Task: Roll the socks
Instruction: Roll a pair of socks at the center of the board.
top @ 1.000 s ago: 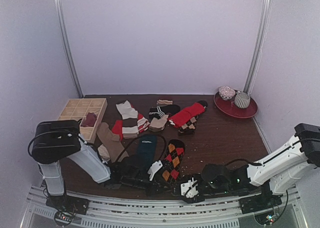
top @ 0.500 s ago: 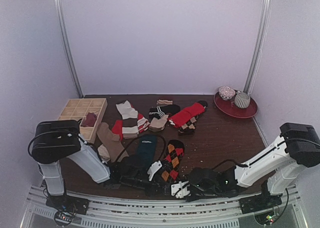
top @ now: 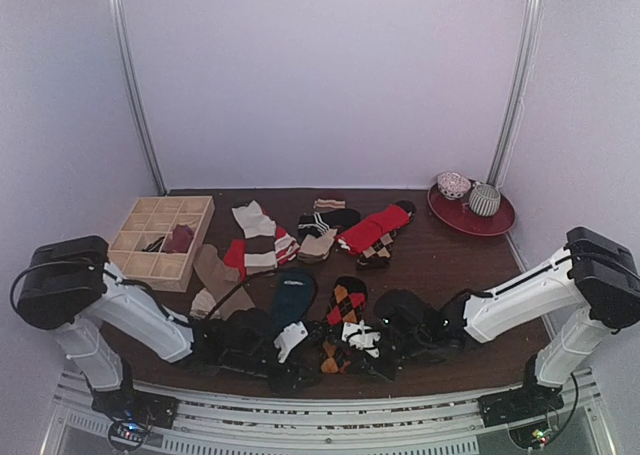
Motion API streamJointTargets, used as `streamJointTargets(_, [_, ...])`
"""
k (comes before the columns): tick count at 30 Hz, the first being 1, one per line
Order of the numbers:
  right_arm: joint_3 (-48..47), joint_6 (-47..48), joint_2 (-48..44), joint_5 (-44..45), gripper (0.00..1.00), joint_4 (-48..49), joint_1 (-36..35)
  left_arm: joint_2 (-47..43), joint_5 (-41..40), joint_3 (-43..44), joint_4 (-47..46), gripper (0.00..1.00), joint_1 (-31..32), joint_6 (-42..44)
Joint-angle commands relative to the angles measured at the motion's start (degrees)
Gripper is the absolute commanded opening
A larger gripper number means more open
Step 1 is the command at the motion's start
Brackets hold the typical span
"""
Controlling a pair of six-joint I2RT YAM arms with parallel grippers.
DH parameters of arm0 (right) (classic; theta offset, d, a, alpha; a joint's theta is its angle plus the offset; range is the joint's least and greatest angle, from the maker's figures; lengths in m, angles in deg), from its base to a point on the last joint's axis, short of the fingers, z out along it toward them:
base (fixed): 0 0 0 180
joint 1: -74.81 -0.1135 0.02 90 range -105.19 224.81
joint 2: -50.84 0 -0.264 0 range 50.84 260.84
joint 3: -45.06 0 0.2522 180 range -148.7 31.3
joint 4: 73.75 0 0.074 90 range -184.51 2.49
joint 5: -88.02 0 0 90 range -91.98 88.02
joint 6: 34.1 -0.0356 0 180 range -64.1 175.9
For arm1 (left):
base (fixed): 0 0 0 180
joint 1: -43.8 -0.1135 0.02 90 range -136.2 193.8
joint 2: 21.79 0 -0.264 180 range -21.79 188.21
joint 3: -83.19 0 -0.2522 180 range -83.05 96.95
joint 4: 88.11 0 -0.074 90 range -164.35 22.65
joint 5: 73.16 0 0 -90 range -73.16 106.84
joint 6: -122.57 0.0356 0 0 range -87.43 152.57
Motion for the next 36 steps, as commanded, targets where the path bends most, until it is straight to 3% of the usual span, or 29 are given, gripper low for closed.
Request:
streamJointTargets(1, [-3.23,-11.34,6.34,-18.03,0.09,-11.47,5.97,-7.98,-9.98,-3.74,7.95,0.44,1.42,5.51])
streamJointTargets(6, [-8.18,-15.91,17.21,-28.90,0.09,-17.28,10.90,-12.48,-14.42,-5.50,1.50,0.45,3.70,12.61])
streamJointTargets(8, [-10.57,-15.89,20.54,-29.34,0.09,-20.73,11.79,-12.43,-14.88,-5.84,-1.91,0.45,3.81,15.84])
streamJointTargets(11, [-12.21,-15.36,22.84,-32.20,0.08,-23.75,12.79,-11.12,-15.69,-7.14,-9.92,0.46,3.85,21.24])
streamJointTargets(18, [-13.34,-13.20,24.07,-35.02,0.09,-29.74,13.39,-2.87,-13.20,-3.67,-16.35,0.46,3.83,29.39])
streamJointTargets(25, [-13.03,-12.21,23.60,-35.19,0.09,-31.81,13.67,3.37,-8.25,0.56,-15.52,0.46,3.84,30.58])
streamJointTargets(36, [-13.79,-12.05,23.72,-34.76,0.09,-32.09,14.45,4.77,-1.02,1.03,-13.19,0.45,4.11,27.85])
